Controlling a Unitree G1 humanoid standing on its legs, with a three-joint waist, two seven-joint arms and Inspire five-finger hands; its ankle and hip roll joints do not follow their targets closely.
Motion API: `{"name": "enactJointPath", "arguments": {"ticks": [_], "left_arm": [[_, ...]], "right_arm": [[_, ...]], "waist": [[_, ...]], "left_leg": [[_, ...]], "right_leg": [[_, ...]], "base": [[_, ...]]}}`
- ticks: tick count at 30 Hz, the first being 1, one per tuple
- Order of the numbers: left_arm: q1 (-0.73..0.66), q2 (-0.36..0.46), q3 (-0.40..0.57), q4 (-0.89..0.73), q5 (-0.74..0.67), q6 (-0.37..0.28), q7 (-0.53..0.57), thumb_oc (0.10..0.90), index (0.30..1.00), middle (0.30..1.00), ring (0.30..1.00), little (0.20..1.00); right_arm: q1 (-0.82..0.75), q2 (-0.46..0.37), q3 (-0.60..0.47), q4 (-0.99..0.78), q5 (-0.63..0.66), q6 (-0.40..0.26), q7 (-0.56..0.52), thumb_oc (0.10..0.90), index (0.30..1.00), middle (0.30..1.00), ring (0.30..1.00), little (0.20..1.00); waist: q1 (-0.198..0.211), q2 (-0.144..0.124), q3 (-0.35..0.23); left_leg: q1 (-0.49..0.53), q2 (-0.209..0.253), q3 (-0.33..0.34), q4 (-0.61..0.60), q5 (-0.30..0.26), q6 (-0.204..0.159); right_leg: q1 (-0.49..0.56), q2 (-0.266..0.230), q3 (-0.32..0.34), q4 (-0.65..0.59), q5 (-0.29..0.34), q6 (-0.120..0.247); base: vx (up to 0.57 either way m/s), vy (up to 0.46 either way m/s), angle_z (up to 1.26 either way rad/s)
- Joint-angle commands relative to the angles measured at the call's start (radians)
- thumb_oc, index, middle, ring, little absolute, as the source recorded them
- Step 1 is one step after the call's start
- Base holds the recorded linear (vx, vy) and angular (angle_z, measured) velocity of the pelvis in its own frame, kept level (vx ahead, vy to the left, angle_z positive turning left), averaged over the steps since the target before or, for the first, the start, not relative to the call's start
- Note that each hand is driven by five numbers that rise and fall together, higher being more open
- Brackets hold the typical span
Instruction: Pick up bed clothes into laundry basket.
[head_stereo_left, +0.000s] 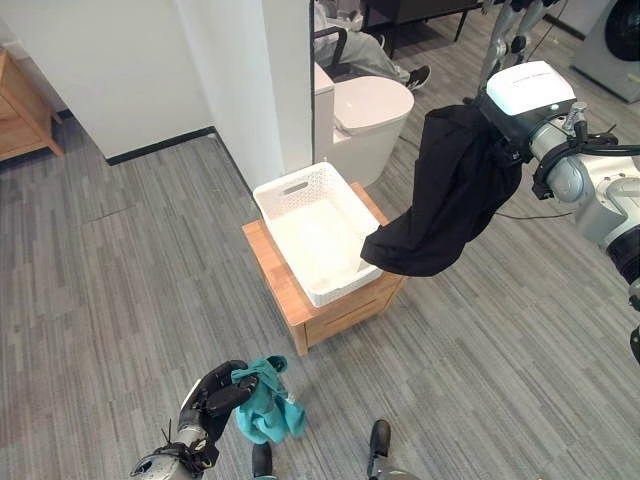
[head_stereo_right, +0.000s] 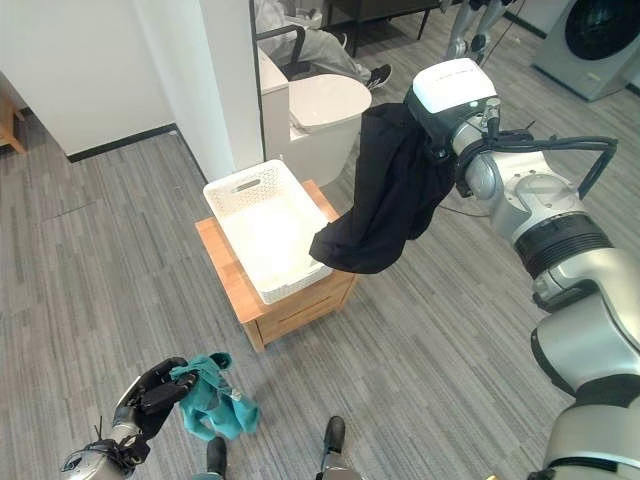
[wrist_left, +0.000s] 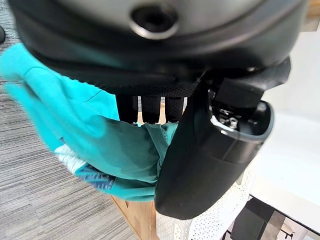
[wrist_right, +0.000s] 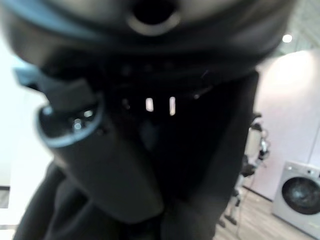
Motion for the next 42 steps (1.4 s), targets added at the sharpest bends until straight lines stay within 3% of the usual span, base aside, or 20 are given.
{"name": "enactJointPath", "arguments": {"ticks": [1, 8, 12, 15, 16, 18, 21, 22, 27, 37, 38, 39, 42], "left_arm": [[-0.016, 0.094, -0.014, -0.104, -0.006, -0.061, -0.052, 0.4, 0.3, 0.3, 0.3, 0.3], [0.023, 0.113, 0.012, -0.118, -0.035, -0.054, -0.063, 0.4, 0.3, 0.3, 0.3, 0.3], [0.046, 0.11, 0.034, -0.098, -0.037, -0.038, -0.059, 0.4, 0.3, 0.3, 0.3, 0.3], [0.047, 0.118, 0.074, -0.068, -0.034, -0.037, -0.045, 0.4, 0.3, 0.3, 0.3, 0.3], [0.039, 0.119, 0.084, -0.054, -0.027, -0.04, -0.031, 0.4, 0.3, 0.3, 0.3, 0.3], [0.037, 0.121, 0.108, -0.052, -0.025, -0.051, -0.023, 0.4, 0.3, 0.3, 0.3, 0.3], [0.026, 0.13, 0.105, -0.053, -0.03, -0.055, -0.036, 0.4, 0.3, 0.3, 0.3, 0.3], [0.012, 0.137, 0.102, -0.025, -0.022, -0.053, -0.025, 0.4, 0.3, 0.3, 0.3, 0.3], [0.011, 0.105, 0.099, -0.019, -0.005, -0.046, -0.031, 0.4, 0.3, 0.3, 0.3, 0.3], [0.025, 0.087, 0.097, -0.019, -0.005, -0.043, -0.037, 0.4, 0.3, 0.3, 0.3, 0.3], [-0.067, 0.069, 0.052, -0.001, 0.037, -0.051, 0.038, 0.4, 0.3, 0.3, 0.3, 0.3], [-0.133, 0.065, 0.028, 0.027, 0.053, -0.057, 0.048, 0.4, 0.3, 0.3, 0.3, 0.3], [-0.144, 0.054, 0.029, -0.029, 0.064, -0.052, 0.055, 0.4, 0.3, 0.3, 0.3, 0.3]], "right_arm": [[-0.204, 0.018, -0.039, -0.022, 0.029, 0.025, -0.111, 0.4, 0.3, 0.3, 0.3, 0.3], [-0.244, 0.014, -0.035, -0.059, 0.043, 0.03, -0.124, 0.4, 0.3, 0.3, 0.3, 0.3], [-0.222, -0.018, -0.072, -0.049, 0.048, 0.044, -0.126, 0.4, 0.3, 0.3, 0.3, 0.3], [-0.223, -0.034, -0.079, -0.045, 0.035, 0.054, -0.112, 0.4, 0.3, 0.3, 0.3, 0.3], [-0.223, -0.044, -0.084, -0.055, 0.038, 0.057, -0.113, 0.4, 0.3, 0.3, 0.3, 0.3], [-0.219, -0.032, -0.097, -0.048, 0.046, 0.064, -0.113, 0.4, 0.3, 0.3, 0.3, 0.3], [-0.233, -0.024, -0.092, -0.028, 0.069, 0.064, -0.113, 0.4, 0.3, 0.3, 0.3, 0.3], [-0.238, -0.025, -0.078, -0.019, 0.08, 0.065, -0.108, 0.4, 0.3, 0.3, 0.3, 0.3], [-0.273, 0.0, -0.065, -0.027, 0.101, 0.058, -0.09, 0.4, 0.3, 0.3, 0.3, 0.3], [-0.279, 0.009, -0.059, -0.028, 0.116, 0.054, -0.089, 0.4, 0.3, 0.3, 0.3, 0.3], [-0.223, 0.035, -0.061, -0.114, 0.08, 0.051, -0.062, 0.4, 0.3, 0.3, 0.3, 0.3], [-0.246, 0.049, -0.048, -0.101, 0.074, 0.075, -0.056, 0.4, 0.3, 0.3, 0.3, 0.3], [-0.25, 0.082, -0.082, -0.061, 0.084, 0.09, -0.086, 0.4, 0.3, 0.3, 0.3, 0.3]], "waist": [[0.005, -0.11, -0.032], [0.024, -0.135, -0.03], [0.042, -0.145, -0.03], [0.046, -0.147, -0.023], [0.035, -0.144, -0.006], [0.029, -0.127, 0.001], [0.003, -0.117, 0.004], [-0.022, -0.124, 0.003], [-0.022, -0.141, -0.036], [-0.026, -0.139, -0.045], [-0.055, -0.135, -0.062], [-0.059, -0.135, -0.062], [-0.058, -0.129, -0.062]], "left_leg": [[-0.045, 0.012, 0.027, 0.0, 0.0, -0.023], [-0.037, -0.005, 0.004, 0.0, -0.021, -0.006], [-0.008, -0.053, -0.011, 0.0, -0.058, 0.03], [0.022, -0.086, -0.015, 0.0, -0.088, 0.055], [0.041, -0.093, -0.025, 0.0, -0.096, 0.066], [0.052, -0.089, -0.028, 0.0, -0.101, 0.075], [0.085, -0.091, -0.071, 0.0, -0.122, 0.073], [0.09, -0.107, -0.106, 0.0, -0.128, 0.071], [0.113, -0.109, -0.114, 0.0, -0.145, 0.064], [0.121, -0.101, -0.112, 0.0, -0.145, 0.063], [0.108, -0.086, -0.11, 0.0, -0.136, 0.045], [0.108, -0.085, -0.107, 0.0, -0.139, 0.044], [0.097, -0.085, -0.104, 0.0, -0.137, 0.041]], "right_leg": [[0.103, -0.086, 0.011, 0.006, -0.18, 0.094], [0.108, -0.09, 0.013, 0.006, -0.186, 0.101], [0.15, -0.127, 0.003, 0.046, -0.183, 0.116], [0.093, -0.168, 0.015, 0.229, -0.135, 0.139], [0.054, -0.17, 0.054, 0.31, -0.094, 0.154], [0.007, -0.153, 0.099, 0.374, -0.095, 0.149], [-0.013, -0.06, 0.158, 0.244, -0.195, 0.108], [-0.034, -0.02, 0.225, 0.132, -0.18, 0.102], [0.041, -0.037, 0.207, 0.041, -0.151, 0.087], [0.055, -0.035, 0.198, 0.039, -0.152, 0.082], [0.078, -0.039, 0.16, 0.019, -0.156, 0.077], [0.073, -0.039, 0.162, 0.019, -0.156, 0.079], [0.062, -0.039, 0.167, 0.016, -0.151, 0.079]], "base": [[0.03, 0.011, 0.02], [0.02, 0.037, 0.0], [0.06, 0.15, 0.02], [0.06, 0.128, 0.24], [0.04, 0.131, 0.2], [0.09, 0.127, 0.21], [0.23, 0.033, 0.14], [0.24, -0.026, 0.22], [0.11, -0.034, 0.62], [0.02, -0.018, 0.04], [0.07, -0.071, 0.09], [0.07, -0.062, 0.18], [0.01, 0.003, 0.09]]}}
